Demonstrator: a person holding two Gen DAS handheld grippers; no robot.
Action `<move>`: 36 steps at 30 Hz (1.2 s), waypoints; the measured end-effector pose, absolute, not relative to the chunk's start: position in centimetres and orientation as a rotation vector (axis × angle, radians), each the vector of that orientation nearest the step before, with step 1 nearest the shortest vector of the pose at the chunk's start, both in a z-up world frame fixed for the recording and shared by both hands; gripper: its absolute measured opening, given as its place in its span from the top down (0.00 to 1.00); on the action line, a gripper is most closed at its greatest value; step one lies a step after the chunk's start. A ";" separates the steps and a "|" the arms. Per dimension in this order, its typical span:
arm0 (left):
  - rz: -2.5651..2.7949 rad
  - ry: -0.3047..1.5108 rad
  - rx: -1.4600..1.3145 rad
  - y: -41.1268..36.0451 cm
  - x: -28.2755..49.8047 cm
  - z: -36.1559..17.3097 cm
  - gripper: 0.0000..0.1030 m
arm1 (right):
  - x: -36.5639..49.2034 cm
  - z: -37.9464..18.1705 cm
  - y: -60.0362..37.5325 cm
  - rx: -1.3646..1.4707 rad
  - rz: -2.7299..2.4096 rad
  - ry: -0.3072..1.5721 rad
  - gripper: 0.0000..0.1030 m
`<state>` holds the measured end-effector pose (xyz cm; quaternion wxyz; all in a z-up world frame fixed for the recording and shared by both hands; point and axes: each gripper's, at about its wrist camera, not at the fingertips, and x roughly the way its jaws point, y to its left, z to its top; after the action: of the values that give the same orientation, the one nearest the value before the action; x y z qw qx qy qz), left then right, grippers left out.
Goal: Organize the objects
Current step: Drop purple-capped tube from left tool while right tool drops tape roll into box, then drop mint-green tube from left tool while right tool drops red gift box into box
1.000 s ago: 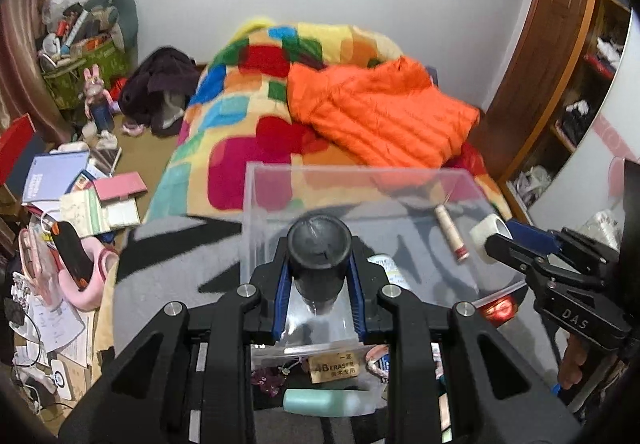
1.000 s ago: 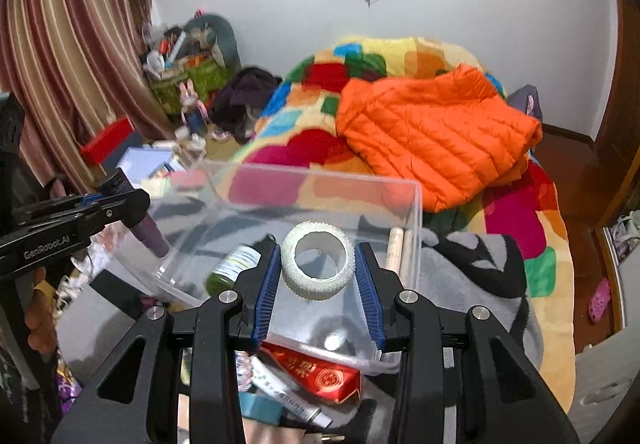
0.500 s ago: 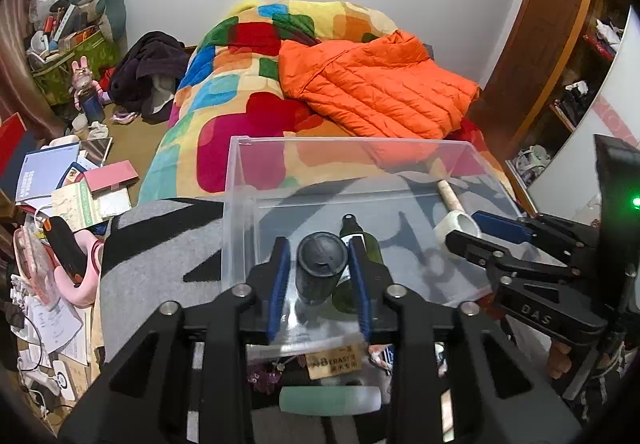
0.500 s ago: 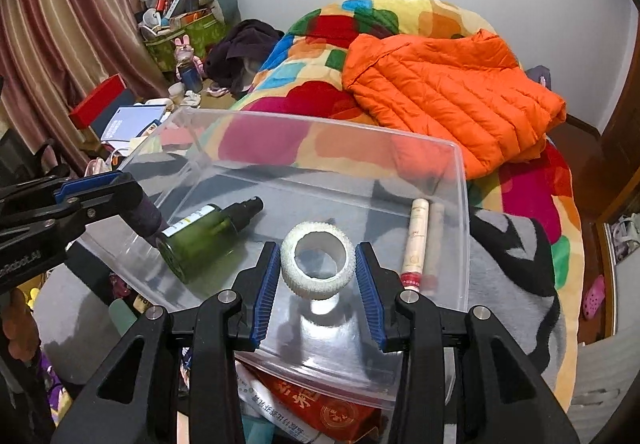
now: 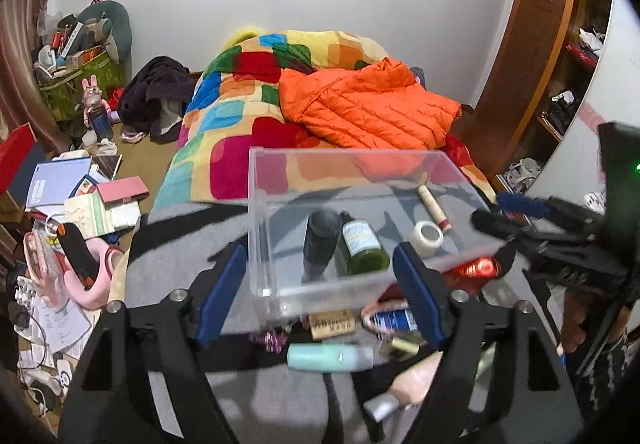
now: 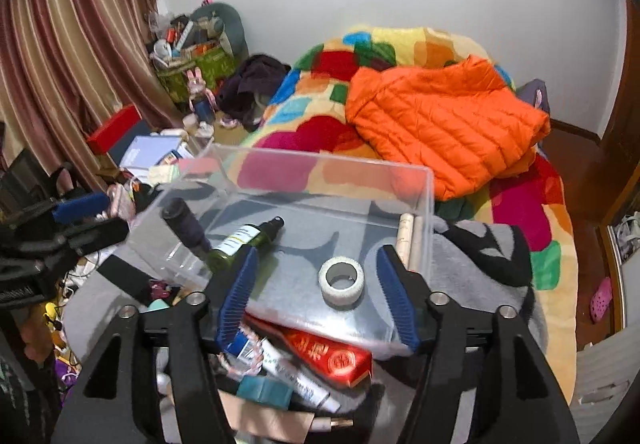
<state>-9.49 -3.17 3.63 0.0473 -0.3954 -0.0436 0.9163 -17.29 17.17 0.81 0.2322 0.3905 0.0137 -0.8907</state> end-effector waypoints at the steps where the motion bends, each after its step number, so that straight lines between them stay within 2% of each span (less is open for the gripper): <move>1: 2.786 -0.129 -1.221 -3.2 -9.1 3.3 0.25 | -16.8 1.1 17.5 1.060 -2.452 0.030 0.37; 6: 2.744 -0.126 -1.300 -3.1 -7.5 1.0 0.18 | -14.9 1.1 18.8 1.049 -2.460 0.017 0.32; 19: 2.558 -0.169 -1.546 -2.4 -6.3 -6.2 0.18 | -12.7 -3.8 21.9 1.192 -2.404 -0.038 0.27; 29: 2.579 -0.037 -1.530 -0.2 -7.9 -6.8 0.17 | -14.8 -6.2 20.7 1.233 -2.365 -0.069 0.28; 35: 2.621 0.030 -1.482 0.4 -8.1 -7.1 0.18 | -15.4 -6.6 19.5 1.221 -2.359 -0.055 0.37; 36: 2.629 0.035 -1.473 0.3 -8.0 -7.1 0.20 | -15.4 -6.6 19.4 1.220 -2.360 -0.054 0.49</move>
<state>-8.01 0.35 -7.06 0.0638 -0.4877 0.0115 0.8706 -15.43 19.41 -6.64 0.2400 0.4457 -0.0196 -0.8622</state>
